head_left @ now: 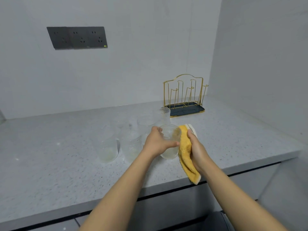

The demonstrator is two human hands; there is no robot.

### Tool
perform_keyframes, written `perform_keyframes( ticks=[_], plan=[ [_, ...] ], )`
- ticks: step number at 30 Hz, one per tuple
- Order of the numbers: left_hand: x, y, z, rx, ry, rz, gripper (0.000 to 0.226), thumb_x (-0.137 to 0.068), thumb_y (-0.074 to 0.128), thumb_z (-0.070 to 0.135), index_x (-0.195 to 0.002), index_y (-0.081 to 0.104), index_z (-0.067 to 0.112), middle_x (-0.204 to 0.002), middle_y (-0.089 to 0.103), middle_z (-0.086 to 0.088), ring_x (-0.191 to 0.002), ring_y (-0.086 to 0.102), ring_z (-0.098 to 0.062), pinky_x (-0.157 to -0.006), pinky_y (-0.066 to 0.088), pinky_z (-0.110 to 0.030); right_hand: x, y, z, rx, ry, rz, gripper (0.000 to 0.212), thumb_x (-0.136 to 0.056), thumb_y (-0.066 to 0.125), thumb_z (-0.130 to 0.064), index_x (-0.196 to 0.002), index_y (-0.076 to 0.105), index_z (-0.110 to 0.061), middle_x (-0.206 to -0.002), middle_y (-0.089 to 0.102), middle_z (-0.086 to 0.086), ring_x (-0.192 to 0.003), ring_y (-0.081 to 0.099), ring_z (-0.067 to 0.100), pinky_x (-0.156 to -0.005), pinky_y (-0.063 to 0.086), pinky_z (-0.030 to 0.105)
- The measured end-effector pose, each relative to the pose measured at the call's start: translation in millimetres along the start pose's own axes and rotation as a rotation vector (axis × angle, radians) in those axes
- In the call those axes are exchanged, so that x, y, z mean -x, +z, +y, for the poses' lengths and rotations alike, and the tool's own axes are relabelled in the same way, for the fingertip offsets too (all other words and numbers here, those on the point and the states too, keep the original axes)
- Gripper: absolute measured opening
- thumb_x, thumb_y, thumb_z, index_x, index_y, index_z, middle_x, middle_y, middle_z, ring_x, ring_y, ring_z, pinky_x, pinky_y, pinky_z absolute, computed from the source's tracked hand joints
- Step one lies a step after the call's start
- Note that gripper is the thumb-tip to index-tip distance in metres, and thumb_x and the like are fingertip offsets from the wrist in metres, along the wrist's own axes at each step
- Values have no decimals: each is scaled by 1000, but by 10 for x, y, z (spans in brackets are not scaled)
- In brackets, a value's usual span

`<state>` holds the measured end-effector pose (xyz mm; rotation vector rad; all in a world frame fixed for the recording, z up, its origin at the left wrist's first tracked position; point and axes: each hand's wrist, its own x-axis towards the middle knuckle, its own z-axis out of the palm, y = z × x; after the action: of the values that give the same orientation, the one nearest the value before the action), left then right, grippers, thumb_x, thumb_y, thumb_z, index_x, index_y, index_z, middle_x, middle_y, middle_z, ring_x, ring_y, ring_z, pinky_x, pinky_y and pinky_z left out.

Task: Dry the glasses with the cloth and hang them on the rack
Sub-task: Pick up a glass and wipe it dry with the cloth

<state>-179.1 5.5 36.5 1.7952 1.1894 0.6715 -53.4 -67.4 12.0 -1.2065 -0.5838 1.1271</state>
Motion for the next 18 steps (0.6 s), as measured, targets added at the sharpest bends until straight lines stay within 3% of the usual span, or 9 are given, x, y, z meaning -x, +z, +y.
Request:
perform_keyframes(
  ticks=[5,8,10,13,15,18],
  plan=[
    [-69,82,69,316,38,10,75,-63,87,45,-124,50,22,-127,56,5,-107,56,-8,-83,48,-26,11,-151,-16,-47,-80,18,48,-87,46,-57,-116,63,-22,-108,70,6,-101,66,22,-94,47,43],
    [-97,184,223,469,27,3,98,-50,80,68,-130,52,18,-133,59,4,-118,57,-13,-100,48,-36,98,-142,8,-41,-141,16,46,-84,45,-61,-106,69,-29,-110,70,3,-103,65,19,-99,44,44],
    [-79,277,293,511,-6,32,105,-59,75,71,-141,42,15,-138,47,9,-123,47,-10,-103,41,-32,186,-87,7,56,-175,88,63,-78,40,-73,-116,63,-29,-120,65,0,-111,60,17,-103,40,43],
    [-71,398,290,491,-23,97,92,-71,64,74,-135,43,11,-131,54,-2,-117,53,-17,-96,44,-33,227,-11,-39,243,-211,144,93,-65,29,-82,-137,43,-26,-135,52,0,-124,47,17,-108,35,44],
    [-44,412,298,553,-19,87,92,-69,59,77,-129,49,9,-118,58,-1,-106,57,-14,-87,47,-31,217,31,-106,320,-246,171,93,-67,24,-80,-141,37,-26,-141,46,1,-129,42,19,-110,32,44],
    [-25,382,298,711,-36,-35,88,-71,60,73,-128,55,7,-122,65,-12,-112,64,-27,-98,50,-46,182,60,-255,301,-260,172,87,-69,24,-76,-135,47,-24,-128,57,2,-118,53,17,-101,42,37]
  ],
)
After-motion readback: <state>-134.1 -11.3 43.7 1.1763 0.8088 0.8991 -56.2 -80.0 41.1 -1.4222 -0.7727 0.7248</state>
